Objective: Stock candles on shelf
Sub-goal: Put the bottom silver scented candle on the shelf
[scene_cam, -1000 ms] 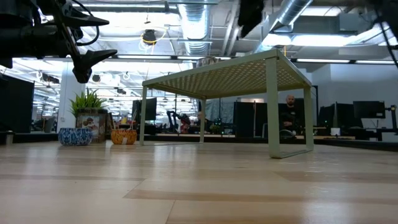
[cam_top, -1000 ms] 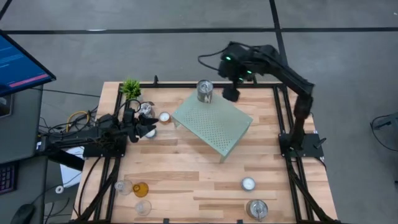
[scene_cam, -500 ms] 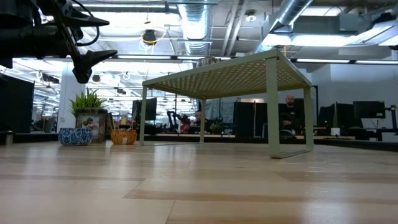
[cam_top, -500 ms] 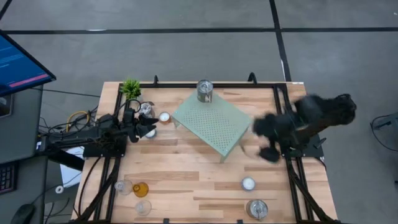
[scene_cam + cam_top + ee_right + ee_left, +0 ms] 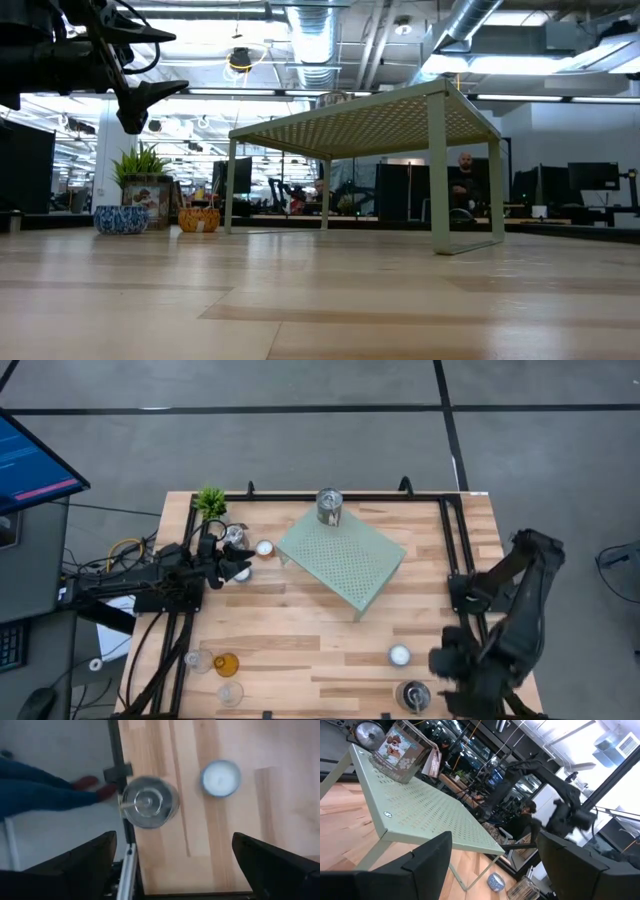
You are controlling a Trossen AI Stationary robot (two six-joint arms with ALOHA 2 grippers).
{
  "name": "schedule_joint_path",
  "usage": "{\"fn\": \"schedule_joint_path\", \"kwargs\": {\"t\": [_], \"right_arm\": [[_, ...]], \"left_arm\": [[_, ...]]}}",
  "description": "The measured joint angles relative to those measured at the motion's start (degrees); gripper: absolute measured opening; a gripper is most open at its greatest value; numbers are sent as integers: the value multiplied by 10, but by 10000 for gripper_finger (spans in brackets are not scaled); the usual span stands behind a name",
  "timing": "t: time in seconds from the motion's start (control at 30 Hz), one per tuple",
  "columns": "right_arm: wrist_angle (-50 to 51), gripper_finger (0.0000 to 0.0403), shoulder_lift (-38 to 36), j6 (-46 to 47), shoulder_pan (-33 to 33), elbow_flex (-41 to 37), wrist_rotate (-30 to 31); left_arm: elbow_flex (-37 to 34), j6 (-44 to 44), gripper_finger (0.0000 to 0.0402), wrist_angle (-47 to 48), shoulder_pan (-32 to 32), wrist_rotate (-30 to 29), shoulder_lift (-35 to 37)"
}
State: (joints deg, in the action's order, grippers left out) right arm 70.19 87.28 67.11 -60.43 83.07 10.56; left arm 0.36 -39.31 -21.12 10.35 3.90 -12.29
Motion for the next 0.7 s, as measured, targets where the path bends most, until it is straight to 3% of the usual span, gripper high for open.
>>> {"fn": "schedule_joint_path", "kwargs": {"t": [0.3,0.7], "right_arm": [[-78,381,116,-91,-4,-1,-45],[-103,338,133,-179,48,0,-58]], "left_arm": [[0,0,294,0,0,0,0],[0,0,294,0,0,0,0]]}}
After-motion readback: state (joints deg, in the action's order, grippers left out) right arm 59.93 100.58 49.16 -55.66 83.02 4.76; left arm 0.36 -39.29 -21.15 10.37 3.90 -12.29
